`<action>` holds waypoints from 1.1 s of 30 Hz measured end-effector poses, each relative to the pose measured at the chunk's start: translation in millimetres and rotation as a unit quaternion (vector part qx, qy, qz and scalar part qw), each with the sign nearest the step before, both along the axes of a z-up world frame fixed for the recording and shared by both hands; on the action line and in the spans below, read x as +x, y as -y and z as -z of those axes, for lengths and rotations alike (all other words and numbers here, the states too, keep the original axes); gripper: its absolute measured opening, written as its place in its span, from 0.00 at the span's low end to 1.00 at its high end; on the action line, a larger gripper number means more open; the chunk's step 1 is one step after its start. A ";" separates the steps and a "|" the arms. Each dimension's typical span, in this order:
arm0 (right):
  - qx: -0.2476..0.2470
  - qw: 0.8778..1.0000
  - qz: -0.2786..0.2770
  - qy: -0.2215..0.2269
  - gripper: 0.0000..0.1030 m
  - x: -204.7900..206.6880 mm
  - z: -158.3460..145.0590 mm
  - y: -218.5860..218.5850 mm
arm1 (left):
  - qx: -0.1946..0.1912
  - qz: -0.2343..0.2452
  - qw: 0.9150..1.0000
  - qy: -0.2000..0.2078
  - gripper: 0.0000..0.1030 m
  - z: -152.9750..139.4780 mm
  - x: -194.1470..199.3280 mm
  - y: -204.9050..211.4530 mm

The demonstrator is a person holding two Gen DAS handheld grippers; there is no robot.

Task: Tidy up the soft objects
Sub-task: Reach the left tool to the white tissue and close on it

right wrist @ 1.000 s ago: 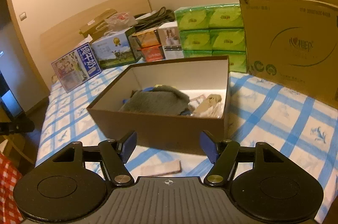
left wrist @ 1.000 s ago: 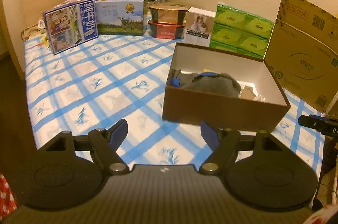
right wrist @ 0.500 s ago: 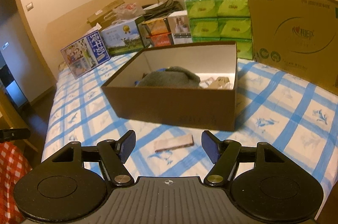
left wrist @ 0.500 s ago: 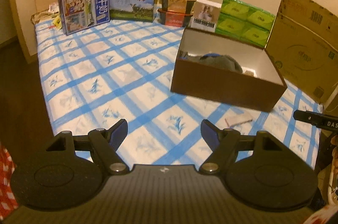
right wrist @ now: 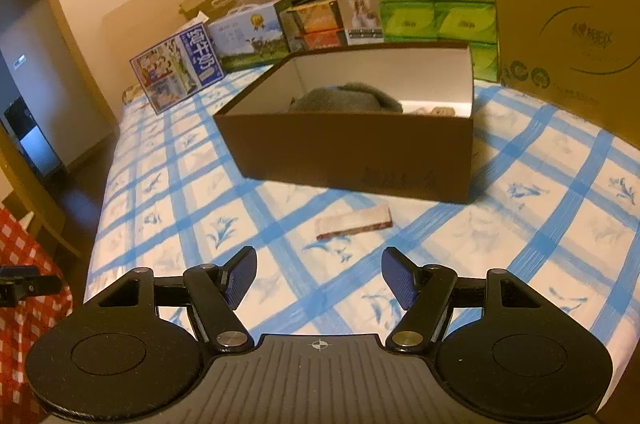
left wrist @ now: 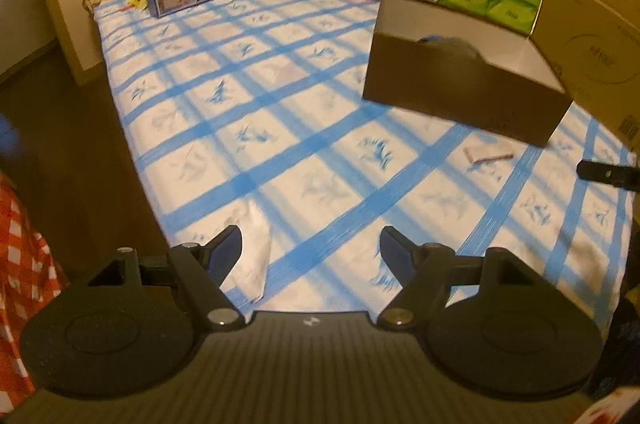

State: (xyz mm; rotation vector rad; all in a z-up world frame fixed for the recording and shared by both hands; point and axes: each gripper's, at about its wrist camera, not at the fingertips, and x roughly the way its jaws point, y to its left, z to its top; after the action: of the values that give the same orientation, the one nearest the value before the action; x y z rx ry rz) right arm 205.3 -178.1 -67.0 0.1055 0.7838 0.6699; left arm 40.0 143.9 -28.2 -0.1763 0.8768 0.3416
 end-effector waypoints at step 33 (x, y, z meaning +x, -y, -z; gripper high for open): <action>-0.048 0.999 -0.008 -0.023 0.67 11.0 30.0 -36.9 | -0.007 -0.018 0.998 -0.055 0.72 70.9 19.0 -39.4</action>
State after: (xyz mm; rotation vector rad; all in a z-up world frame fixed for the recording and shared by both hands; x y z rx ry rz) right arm 216.2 -141.1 -97.0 0.0270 0.8599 0.6449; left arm 58.9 183.3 -99.0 -0.1878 0.9864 0.3822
